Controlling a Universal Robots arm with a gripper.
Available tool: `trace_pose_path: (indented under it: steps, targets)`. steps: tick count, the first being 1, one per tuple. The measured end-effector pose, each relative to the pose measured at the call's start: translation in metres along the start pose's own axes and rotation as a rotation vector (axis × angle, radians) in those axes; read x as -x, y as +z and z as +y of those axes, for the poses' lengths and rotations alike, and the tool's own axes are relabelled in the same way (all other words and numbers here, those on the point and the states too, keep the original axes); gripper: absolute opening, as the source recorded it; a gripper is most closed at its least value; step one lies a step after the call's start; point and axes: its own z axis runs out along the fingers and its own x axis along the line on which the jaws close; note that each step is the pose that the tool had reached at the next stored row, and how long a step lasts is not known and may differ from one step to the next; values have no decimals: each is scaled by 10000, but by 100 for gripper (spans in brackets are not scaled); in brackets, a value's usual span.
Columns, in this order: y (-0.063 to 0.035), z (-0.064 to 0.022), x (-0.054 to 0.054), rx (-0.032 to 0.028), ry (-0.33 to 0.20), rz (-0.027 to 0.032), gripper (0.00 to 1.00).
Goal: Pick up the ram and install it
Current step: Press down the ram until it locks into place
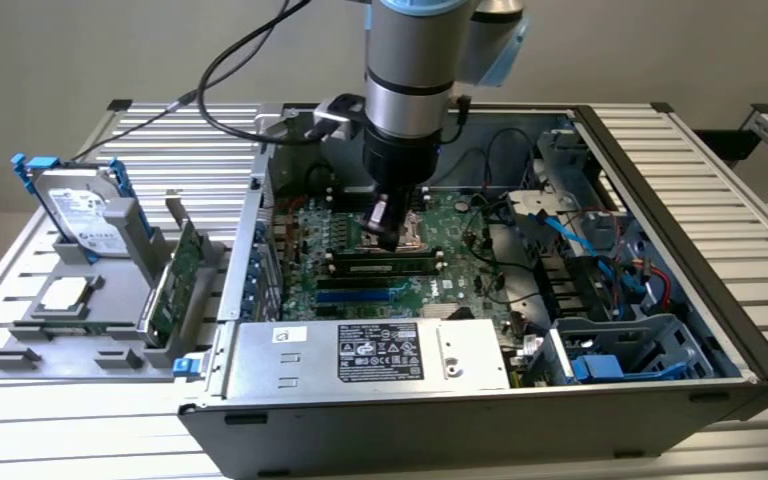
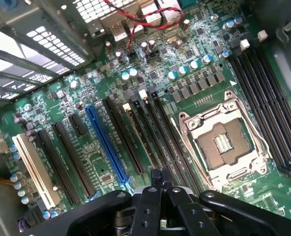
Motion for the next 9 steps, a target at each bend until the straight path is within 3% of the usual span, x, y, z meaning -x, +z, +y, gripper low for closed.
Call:
trace_pose_path:
  steps: [9]
  targets:
    - [0,1,0,4,1551,-66,11]
